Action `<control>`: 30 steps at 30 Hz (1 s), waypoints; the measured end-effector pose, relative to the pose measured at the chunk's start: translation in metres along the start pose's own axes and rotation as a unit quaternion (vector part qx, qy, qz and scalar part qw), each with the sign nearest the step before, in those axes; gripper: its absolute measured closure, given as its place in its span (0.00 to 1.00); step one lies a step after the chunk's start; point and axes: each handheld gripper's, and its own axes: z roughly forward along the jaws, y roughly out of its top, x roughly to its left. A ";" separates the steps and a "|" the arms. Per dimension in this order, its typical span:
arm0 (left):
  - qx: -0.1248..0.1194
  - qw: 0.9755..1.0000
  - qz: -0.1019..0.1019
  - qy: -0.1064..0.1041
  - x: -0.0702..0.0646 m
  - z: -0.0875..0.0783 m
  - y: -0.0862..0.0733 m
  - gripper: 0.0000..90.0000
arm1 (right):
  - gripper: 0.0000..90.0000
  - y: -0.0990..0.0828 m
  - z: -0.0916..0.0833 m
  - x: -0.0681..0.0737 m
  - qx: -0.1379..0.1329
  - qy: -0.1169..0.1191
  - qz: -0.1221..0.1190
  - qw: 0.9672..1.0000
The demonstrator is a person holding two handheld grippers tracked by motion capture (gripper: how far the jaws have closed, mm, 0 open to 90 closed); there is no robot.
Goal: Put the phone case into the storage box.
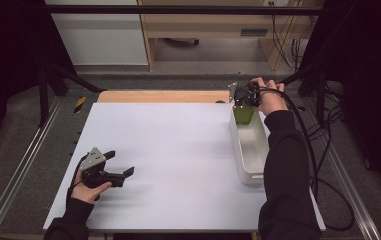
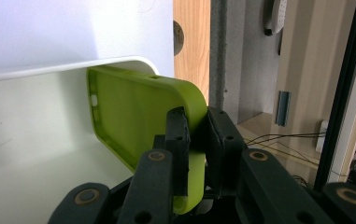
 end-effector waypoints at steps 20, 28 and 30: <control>-0.001 1.000 -0.001 0.000 0.000 0.000 0.000 0.01 | 0.71 -0.002 -0.004 -0.001 0.001 -0.018 0.000 1.000; -0.002 1.000 0.000 -0.001 0.000 -0.001 0.000 0.01 | 0.56 -0.003 -0.018 -0.002 -0.024 -0.027 0.043 0.998; -0.002 1.000 0.000 -0.001 0.000 -0.001 0.000 0.01 | 0.52 -0.002 -0.026 -0.002 -0.037 -0.029 0.065 0.997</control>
